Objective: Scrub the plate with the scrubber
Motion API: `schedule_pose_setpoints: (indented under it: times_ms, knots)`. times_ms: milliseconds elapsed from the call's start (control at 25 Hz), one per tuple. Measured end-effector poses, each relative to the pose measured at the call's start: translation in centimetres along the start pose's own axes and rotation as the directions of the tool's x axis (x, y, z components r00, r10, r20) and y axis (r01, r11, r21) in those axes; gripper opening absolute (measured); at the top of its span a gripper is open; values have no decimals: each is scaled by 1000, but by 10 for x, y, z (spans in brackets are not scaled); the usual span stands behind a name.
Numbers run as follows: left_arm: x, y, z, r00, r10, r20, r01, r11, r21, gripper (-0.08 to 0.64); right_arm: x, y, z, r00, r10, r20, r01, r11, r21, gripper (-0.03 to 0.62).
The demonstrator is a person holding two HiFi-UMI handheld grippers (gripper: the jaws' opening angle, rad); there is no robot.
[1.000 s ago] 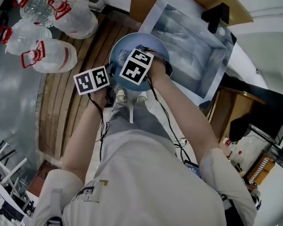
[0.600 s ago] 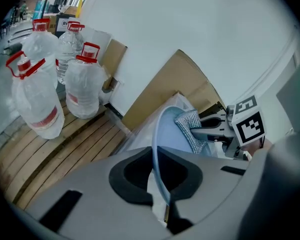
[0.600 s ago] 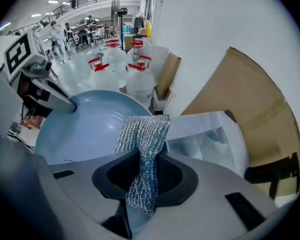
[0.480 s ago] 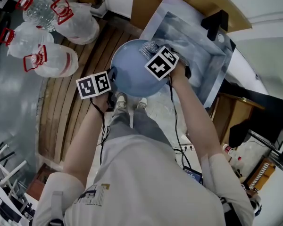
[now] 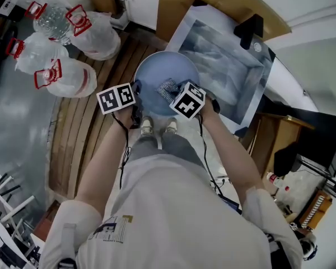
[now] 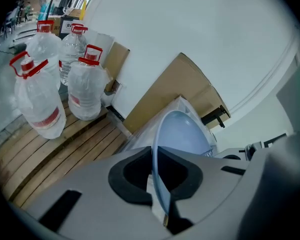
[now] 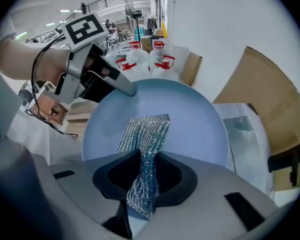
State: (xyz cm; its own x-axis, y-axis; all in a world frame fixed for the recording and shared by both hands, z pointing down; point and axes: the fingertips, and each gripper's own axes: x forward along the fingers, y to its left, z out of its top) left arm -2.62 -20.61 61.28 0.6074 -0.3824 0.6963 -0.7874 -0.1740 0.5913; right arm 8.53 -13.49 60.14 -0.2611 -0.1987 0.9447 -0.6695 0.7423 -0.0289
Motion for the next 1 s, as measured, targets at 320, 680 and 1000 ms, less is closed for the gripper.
schedule_pose_setpoints:
  times_ms: [320, 680, 1000]
  knots:
    - [2, -7, 3, 1000, -22, 11, 22, 999, -31, 43, 11, 14, 42, 977, 85, 195, -127, 970, 209, 104]
    - [-22, -23, 31, 998, -28, 60, 23, 996, 84, 216, -68, -37, 45, 920, -138, 367, -1, 935, 355, 101]
    - [-88, -71, 87, 968, -100, 232, 32, 959, 281, 216, -180, -60, 66, 758, -322, 567, 56, 899, 435, 101]
